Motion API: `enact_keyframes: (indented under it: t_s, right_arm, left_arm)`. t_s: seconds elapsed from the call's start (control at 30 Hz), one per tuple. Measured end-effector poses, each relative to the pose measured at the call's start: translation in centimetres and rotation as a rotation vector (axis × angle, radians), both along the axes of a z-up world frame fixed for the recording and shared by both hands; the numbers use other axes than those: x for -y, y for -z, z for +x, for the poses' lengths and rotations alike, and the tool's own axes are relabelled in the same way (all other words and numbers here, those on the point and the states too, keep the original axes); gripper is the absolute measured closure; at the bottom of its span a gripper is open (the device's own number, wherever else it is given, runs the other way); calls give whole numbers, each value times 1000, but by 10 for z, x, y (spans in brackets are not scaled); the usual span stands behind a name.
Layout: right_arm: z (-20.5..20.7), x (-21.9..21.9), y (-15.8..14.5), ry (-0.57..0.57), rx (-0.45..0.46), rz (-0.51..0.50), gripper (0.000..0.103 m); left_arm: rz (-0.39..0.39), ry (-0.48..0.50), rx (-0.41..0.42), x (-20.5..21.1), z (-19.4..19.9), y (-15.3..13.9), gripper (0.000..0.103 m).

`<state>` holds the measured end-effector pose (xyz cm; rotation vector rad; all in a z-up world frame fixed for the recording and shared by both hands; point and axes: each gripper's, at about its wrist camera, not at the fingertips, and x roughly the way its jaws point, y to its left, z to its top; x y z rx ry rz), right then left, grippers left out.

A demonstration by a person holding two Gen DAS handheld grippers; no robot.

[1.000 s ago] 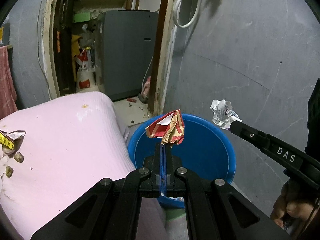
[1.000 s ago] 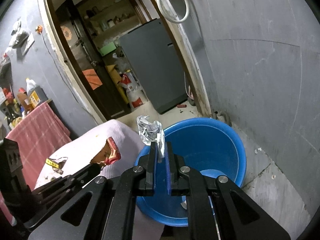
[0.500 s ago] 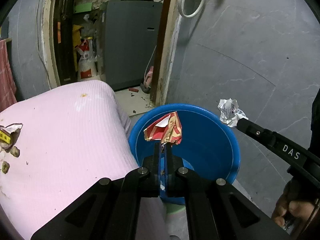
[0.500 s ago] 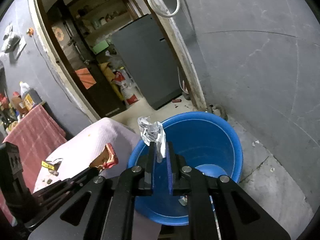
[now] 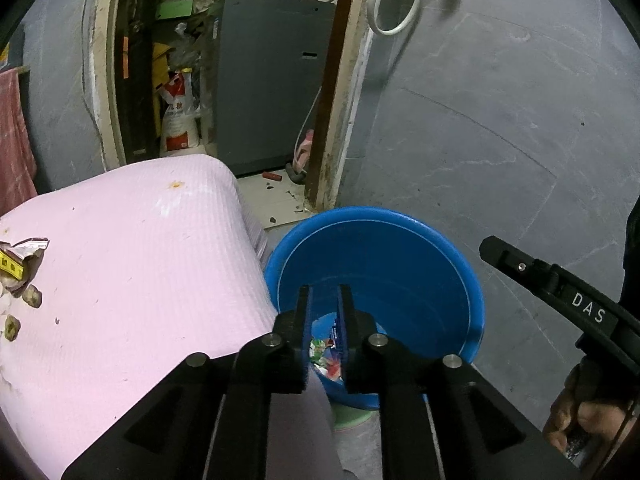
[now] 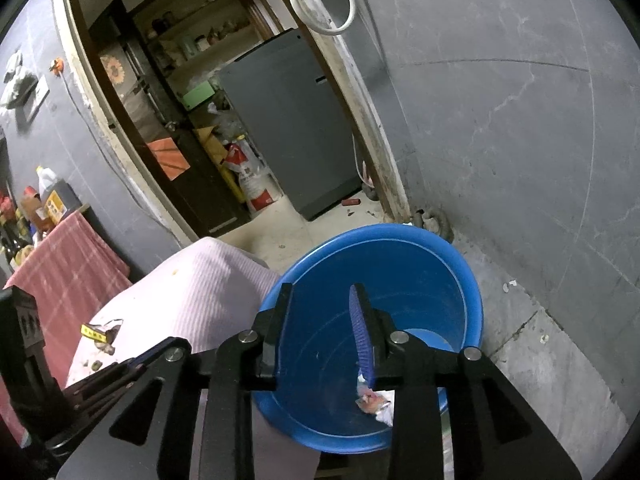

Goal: Collect trash
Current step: 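Carry the red wrapper and foil scrap to the blue bucket and open both tools, then move both tools back over the remaining trash on the table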

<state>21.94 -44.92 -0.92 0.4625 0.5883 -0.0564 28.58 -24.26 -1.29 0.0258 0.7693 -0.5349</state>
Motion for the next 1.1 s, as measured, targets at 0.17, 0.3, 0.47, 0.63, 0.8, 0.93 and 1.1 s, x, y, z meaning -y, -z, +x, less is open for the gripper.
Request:
enact_keyframes:
  t_s: [0.17,0.3,0.47,0.63,0.8,0.93,1.1]
  right_arm:
    - [-3,-4,-6,9,31,-42,76]
    - [-10,-8,-14,20,77,-82,74]
    - [-15,-18,-26,33,149,-127,53]
    - [-20,-32,-38,23,230,-162,45]
    - [-25,-54,-52,-1,332,-191,23]
    - [-28,-71,-62,-31,403,-200,11]
    - [-31,-94,-72,-79,489,-209,0]
  left_arm:
    - [-37,-35,22,-9,-2,-8,67]
    - [-69,-74,66,-26,-7,-21,53]
    - [-104,-141,151,-51,-16,-41,31]
    - [-144,-236,254,-82,-29,-60,6]
    - [-162,-310,348,-113,-39,-78,3]
    - [-144,-352,411,-137,-45,-91,2]
    - [-128,-394,471,-164,-56,-98,2]
